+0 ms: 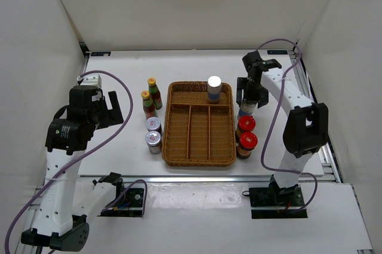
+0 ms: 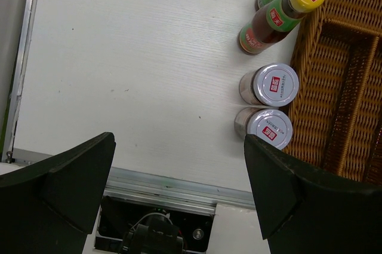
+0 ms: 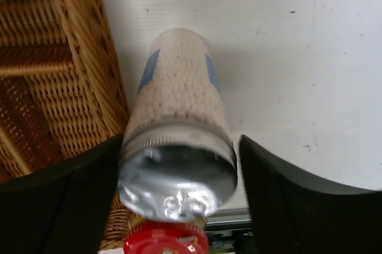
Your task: Organize the condiment bottles
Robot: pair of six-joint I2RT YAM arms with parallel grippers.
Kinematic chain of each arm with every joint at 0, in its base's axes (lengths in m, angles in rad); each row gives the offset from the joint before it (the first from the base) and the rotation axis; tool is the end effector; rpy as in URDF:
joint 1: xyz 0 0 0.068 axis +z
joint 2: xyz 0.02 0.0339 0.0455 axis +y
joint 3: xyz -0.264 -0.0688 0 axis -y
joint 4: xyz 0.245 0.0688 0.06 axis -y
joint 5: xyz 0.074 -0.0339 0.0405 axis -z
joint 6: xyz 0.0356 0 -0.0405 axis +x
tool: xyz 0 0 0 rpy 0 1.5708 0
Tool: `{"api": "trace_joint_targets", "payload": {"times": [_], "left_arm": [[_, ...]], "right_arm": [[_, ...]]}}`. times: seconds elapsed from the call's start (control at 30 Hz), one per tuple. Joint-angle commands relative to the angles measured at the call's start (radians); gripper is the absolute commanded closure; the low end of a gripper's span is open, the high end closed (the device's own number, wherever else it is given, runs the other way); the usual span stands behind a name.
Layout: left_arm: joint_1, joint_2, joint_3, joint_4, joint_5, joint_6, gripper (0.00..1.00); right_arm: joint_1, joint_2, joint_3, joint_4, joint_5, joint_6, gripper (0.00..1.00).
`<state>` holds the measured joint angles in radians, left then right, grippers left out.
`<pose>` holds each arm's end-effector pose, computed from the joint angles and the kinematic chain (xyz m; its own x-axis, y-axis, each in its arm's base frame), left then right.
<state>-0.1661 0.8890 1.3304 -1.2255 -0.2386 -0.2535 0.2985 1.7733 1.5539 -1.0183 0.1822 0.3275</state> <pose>0.1261 -0.0126 0.4007 -0.6731 -0.1342 -0.7273 -0.1789 0.9837 -0.0160 0.3469 0.1000 0.2743 -0.9301 0.0448 -0.3647 0.0703 0.9959 -0.0570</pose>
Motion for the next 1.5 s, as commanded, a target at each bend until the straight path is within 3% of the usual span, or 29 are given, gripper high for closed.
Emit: {"api": "trace_joint_targets", "payload": {"times": [0.0, 0.13, 0.17, 0.27, 0.47, 0.57, 0.77, 0.83, 0.97, 1.33, 1.47], "left_arm": [[-0.004, -0.018, -0.013, 0.009, 0.009, 0.002, 0.0], [-0.004, -0.018, -0.013, 0.009, -0.01, 0.002, 0.0], [-0.004, -0.027, -0.013, 0.009, -0.01, 0.002, 0.0], [-0.004, -0.036, -0.013, 0.009, -0.01, 0.002, 0.0], [-0.004, -0.036, -0.022, 0.009, -0.01, 0.002, 0.0], [-0.004, -0.036, -0.022, 0.009, -0.01, 0.002, 0.0], [-0.004, -0.036, -0.031, 0.009, -0.001, -0.007, 0.0], [-0.004, -0.047, -0.031, 0.009, -0.001, -0.007, 0.0], [-0.004, -0.047, -0.031, 0.009, -0.001, -0.007, 0.0], [-0.004, -0.056, -0.022, 0.0, -0.028, 0.002, 0.0], [-0.004, -0.065, -0.022, -0.022, -0.038, 0.002, 0.0]], "right_arm": [[-0.015, 0.037, -0.006, 0.041, -0.027, -0.001, 0.24], [-0.024, 0.037, 0.018, 0.006, -0.014, 0.012, 0.43], [-0.033, 0.025, 0.034, -0.006, 0.005, 0.025, 0.52], [-0.033, 0.0, 0.133, -0.046, 0.085, 0.035, 0.64], [-0.022, -0.002, 0.466, -0.097, 0.166, 0.054, 0.9], [0.028, -0.002, 0.584, -0.042, 0.153, 0.0, 0.97], [0.14, 0.125, 0.806, -0.006, -0.047, -0.105, 1.0], [0.201, 0.223, 0.951, -0.069, -0.11, -0.163, 1.0], [0.332, 0.426, 1.257, -0.226, -0.083, -0.225, 1.0], [0.43, 0.546, 1.221, -0.189, -0.076, -0.214, 1.0], [0.441, 0.595, 1.21, -0.189, -0.012, -0.188, 0.92]]}}
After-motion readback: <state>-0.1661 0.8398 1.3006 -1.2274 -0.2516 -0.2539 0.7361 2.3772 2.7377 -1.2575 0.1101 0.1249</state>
